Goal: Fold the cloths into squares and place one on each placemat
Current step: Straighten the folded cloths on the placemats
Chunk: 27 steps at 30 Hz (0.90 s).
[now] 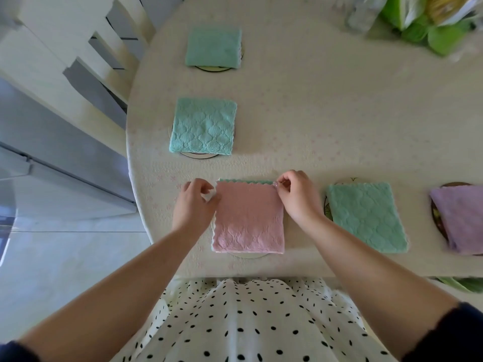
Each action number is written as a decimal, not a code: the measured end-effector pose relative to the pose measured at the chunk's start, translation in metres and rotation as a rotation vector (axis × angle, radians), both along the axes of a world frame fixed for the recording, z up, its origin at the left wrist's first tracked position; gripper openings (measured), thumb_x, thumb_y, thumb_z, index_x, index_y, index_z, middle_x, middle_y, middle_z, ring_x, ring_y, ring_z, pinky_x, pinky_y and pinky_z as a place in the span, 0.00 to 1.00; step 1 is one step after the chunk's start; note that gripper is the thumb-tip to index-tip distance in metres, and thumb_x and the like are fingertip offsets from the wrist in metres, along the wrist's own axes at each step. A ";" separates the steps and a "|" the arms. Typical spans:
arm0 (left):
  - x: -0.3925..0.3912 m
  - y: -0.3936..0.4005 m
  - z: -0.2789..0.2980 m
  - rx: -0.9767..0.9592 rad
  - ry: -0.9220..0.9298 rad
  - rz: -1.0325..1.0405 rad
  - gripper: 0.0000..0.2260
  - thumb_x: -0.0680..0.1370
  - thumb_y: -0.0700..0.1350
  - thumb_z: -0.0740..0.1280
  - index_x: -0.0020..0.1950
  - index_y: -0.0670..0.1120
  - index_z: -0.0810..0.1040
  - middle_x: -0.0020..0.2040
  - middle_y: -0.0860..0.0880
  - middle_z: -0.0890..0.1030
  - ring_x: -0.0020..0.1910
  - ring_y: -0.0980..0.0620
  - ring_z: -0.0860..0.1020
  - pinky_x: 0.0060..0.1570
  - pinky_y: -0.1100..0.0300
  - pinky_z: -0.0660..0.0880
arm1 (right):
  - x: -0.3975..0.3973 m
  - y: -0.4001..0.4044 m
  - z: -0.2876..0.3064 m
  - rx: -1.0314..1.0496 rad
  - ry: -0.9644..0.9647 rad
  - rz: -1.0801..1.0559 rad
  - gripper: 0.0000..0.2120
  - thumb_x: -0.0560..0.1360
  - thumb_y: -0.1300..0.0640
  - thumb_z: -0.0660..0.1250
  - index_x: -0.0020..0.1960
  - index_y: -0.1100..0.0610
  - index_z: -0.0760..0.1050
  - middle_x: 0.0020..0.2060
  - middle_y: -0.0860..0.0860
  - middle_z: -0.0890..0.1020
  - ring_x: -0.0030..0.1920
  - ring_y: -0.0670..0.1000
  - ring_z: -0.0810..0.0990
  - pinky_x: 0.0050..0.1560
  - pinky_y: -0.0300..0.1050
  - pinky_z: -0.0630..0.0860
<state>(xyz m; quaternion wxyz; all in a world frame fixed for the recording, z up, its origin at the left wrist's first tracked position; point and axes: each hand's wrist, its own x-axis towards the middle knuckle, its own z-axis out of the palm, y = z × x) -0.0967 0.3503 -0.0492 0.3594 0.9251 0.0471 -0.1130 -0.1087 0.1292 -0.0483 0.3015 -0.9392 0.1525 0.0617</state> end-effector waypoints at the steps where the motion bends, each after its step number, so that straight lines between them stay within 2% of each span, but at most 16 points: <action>1: -0.002 0.000 -0.001 0.072 -0.126 -0.094 0.11 0.75 0.47 0.67 0.56 0.46 0.75 0.56 0.47 0.76 0.52 0.48 0.76 0.47 0.59 0.72 | -0.002 0.002 0.000 -0.052 -0.055 0.059 0.07 0.75 0.53 0.65 0.52 0.52 0.76 0.54 0.50 0.77 0.48 0.51 0.77 0.49 0.52 0.77; 3: -0.007 -0.001 -0.005 0.235 -0.347 -0.417 0.20 0.77 0.53 0.61 0.66 0.45 0.70 0.67 0.46 0.71 0.66 0.45 0.70 0.62 0.49 0.68 | -0.009 0.010 -0.003 -0.141 -0.192 0.261 0.17 0.71 0.56 0.68 0.60 0.55 0.75 0.61 0.53 0.75 0.61 0.55 0.74 0.62 0.57 0.72; 5: -0.012 -0.006 -0.016 0.388 -0.382 -0.703 0.27 0.77 0.58 0.55 0.73 0.46 0.61 0.74 0.47 0.63 0.74 0.46 0.58 0.70 0.41 0.57 | -0.018 0.021 -0.013 -0.248 -0.226 0.456 0.25 0.70 0.50 0.65 0.66 0.56 0.70 0.68 0.56 0.71 0.69 0.58 0.68 0.67 0.64 0.61; 6: -0.014 -0.007 -0.022 0.435 -0.345 -0.765 0.29 0.78 0.60 0.52 0.74 0.46 0.58 0.75 0.47 0.61 0.75 0.47 0.55 0.70 0.38 0.55 | -0.021 0.025 -0.018 -0.296 -0.189 0.513 0.26 0.72 0.45 0.60 0.68 0.55 0.68 0.69 0.55 0.69 0.70 0.57 0.67 0.66 0.66 0.60; 8: -0.015 -0.007 -0.027 0.482 -0.250 -0.801 0.30 0.78 0.63 0.46 0.75 0.46 0.57 0.75 0.48 0.62 0.75 0.48 0.56 0.69 0.36 0.57 | -0.025 0.026 -0.026 -0.328 -0.102 0.545 0.28 0.74 0.41 0.54 0.69 0.53 0.67 0.70 0.54 0.69 0.70 0.55 0.67 0.64 0.69 0.60; 11: -0.005 0.000 -0.022 0.438 -0.219 -0.834 0.30 0.78 0.63 0.48 0.74 0.48 0.60 0.74 0.50 0.63 0.74 0.49 0.59 0.70 0.37 0.54 | -0.017 0.018 -0.027 -0.324 -0.080 0.499 0.24 0.75 0.43 0.53 0.66 0.52 0.71 0.67 0.52 0.73 0.69 0.53 0.69 0.63 0.69 0.62; 13: 0.011 0.010 -0.016 0.307 -0.215 -0.756 0.26 0.77 0.59 0.55 0.72 0.49 0.64 0.73 0.51 0.65 0.73 0.51 0.62 0.72 0.45 0.51 | -0.002 0.015 -0.021 -0.245 -0.078 0.433 0.24 0.74 0.45 0.53 0.63 0.55 0.74 0.65 0.53 0.75 0.67 0.54 0.69 0.64 0.69 0.63; 15: 0.036 0.022 -0.006 0.183 -0.232 -0.555 0.21 0.77 0.55 0.60 0.67 0.48 0.72 0.68 0.50 0.72 0.68 0.50 0.69 0.69 0.50 0.61 | 0.023 0.016 -0.013 -0.164 -0.089 0.392 0.24 0.74 0.47 0.54 0.62 0.58 0.75 0.64 0.55 0.75 0.66 0.57 0.71 0.66 0.65 0.65; 17: 0.067 0.038 0.003 0.109 -0.259 -0.345 0.15 0.77 0.50 0.64 0.61 0.46 0.77 0.60 0.48 0.78 0.60 0.48 0.75 0.60 0.53 0.71 | 0.051 0.021 -0.004 -0.112 -0.081 0.386 0.22 0.76 0.50 0.58 0.65 0.59 0.72 0.67 0.55 0.72 0.68 0.56 0.70 0.68 0.56 0.66; 19: 0.099 0.051 0.008 0.082 -0.255 -0.225 0.11 0.76 0.45 0.66 0.58 0.46 0.79 0.56 0.47 0.80 0.55 0.47 0.78 0.53 0.54 0.74 | 0.082 0.028 0.004 -0.049 -0.033 0.378 0.21 0.77 0.53 0.61 0.69 0.57 0.68 0.70 0.53 0.69 0.70 0.54 0.67 0.70 0.48 0.63; 21: 0.127 0.057 0.013 0.041 -0.234 -0.103 0.09 0.76 0.42 0.66 0.56 0.46 0.80 0.54 0.47 0.79 0.51 0.48 0.79 0.49 0.57 0.75 | 0.108 0.038 0.012 0.057 0.022 0.294 0.21 0.77 0.55 0.63 0.69 0.54 0.68 0.68 0.52 0.71 0.67 0.53 0.71 0.67 0.47 0.67; 24: 0.159 0.061 0.011 -0.004 -0.127 0.081 0.10 0.76 0.41 0.65 0.57 0.46 0.79 0.54 0.48 0.78 0.46 0.53 0.77 0.45 0.62 0.69 | 0.138 0.049 0.014 0.178 0.052 0.206 0.20 0.75 0.58 0.64 0.66 0.49 0.71 0.60 0.53 0.78 0.53 0.53 0.80 0.56 0.50 0.76; 27: 0.177 0.063 -0.001 -0.036 -0.036 0.104 0.11 0.77 0.42 0.65 0.58 0.47 0.78 0.56 0.49 0.80 0.45 0.53 0.77 0.46 0.61 0.71 | 0.156 0.056 0.006 0.185 0.066 0.211 0.23 0.75 0.57 0.65 0.69 0.50 0.69 0.63 0.52 0.76 0.55 0.52 0.78 0.58 0.45 0.74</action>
